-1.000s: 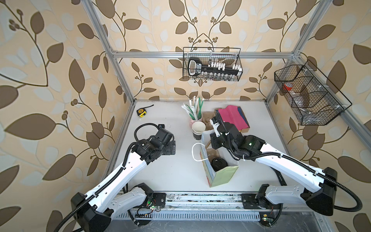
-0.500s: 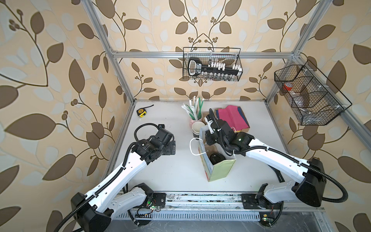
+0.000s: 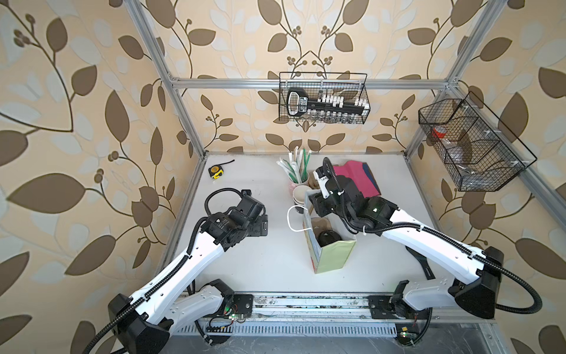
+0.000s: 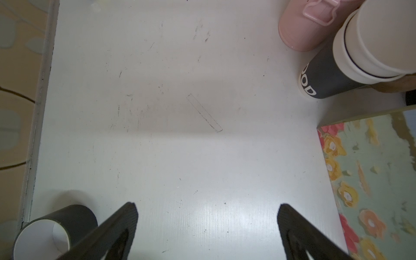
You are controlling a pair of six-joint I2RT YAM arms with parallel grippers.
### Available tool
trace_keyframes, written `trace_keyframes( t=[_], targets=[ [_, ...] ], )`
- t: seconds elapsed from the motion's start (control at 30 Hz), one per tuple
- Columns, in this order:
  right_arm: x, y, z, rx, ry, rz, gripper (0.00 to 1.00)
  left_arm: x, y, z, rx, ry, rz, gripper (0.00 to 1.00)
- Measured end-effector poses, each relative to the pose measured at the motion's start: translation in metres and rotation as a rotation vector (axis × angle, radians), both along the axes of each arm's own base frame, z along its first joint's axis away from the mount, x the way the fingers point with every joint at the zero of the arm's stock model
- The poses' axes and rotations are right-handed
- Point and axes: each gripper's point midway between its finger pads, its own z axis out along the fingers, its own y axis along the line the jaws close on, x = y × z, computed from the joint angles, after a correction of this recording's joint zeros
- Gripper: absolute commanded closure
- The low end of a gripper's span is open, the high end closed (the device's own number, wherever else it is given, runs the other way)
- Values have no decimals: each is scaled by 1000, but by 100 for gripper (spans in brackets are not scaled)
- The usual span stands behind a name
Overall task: Pack a coffee takeout order
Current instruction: Place the straw in the takeout bag, then pick up the napkin from the napkin box.
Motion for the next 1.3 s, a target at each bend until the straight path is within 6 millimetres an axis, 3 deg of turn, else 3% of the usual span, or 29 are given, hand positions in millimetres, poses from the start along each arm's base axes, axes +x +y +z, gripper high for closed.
trace_keyframes(
  t=[0.13,0.23,0.37,0.5,0.63,0.8,0.97,1.13,1.3],
  targets=[
    [-12,-3,42,53,-59,15,33,0,0,0,0,0,0,1],
    [-17,-15,83,110,-120,-8,27,0,1,0,0,0,5,1],
    [-18,-49,128,182,-191,-93,17,0,1,0,0,0,6,1],
    [-2,-99,137,202,-204,-252,12,0,1,0,0,0,5,1],
    [24,-145,116,209,-152,-408,1,0,1,0,0,0,5,1],
    [51,-189,68,191,-49,-550,0,0,2,1,-3,-5,6,1],
    [80,-203,26,164,36,-621,0,0,2,2,-6,-9,6,1],
    [97,-206,-18,135,113,-642,0,0,2,3,-6,-10,6,1],
    [126,-212,-58,107,170,-670,0,0,2,3,-6,-12,7,1]
  ],
)
